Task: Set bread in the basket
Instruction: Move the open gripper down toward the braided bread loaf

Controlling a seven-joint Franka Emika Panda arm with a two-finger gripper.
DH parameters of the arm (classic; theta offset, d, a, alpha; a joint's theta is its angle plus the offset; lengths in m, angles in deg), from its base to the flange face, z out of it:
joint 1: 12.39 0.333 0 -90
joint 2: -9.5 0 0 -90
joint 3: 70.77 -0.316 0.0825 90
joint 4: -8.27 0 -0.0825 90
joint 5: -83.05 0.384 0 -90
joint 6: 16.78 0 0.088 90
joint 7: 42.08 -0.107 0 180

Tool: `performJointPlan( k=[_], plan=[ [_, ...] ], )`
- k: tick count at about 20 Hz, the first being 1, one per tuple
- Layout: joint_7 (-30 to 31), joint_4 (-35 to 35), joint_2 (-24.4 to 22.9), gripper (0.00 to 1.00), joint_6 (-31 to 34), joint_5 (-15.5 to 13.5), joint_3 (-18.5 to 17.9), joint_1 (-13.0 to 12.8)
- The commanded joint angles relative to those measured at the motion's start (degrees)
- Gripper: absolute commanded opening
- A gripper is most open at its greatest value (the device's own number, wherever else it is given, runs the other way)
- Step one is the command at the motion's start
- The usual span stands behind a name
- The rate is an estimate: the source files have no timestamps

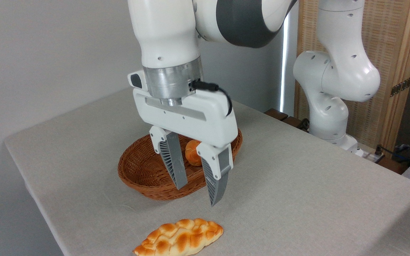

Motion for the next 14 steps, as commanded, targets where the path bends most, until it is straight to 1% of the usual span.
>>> performJointPlan(
  k=[1, 2, 4, 5, 7, 10, 12, 14],
  plan=[
    [-9.9, 1.1, 1.6, 1.00, -3.4, 1.0, 0.1, -0.1],
    [-11.4, 1.3, 2.2, 1.00, -4.4, 1.0, 0.1, -0.1],
    [-17.6, 2.2, 4.8, 1.00, -7.8, 1.0, 0.1, -0.1],
    [-19.3, 2.4, 5.8, 1.00, -8.4, 1.0, 0.1, -0.1],
    [-20.7, 2.5, 6.8, 1.00, -9.2, 0.9, 0.3, 0.0],
    [-21.3, 2.5, 6.8, 1.00, -9.2, 0.8, 0.7, 0.0],
    [-24.3, 2.6, 6.7, 1.00, -8.8, 0.3, 0.9, -0.1],
    [-25.9, 2.7, 6.6, 1.00, -8.5, 0.1, 1.1, -0.1]
  ],
)
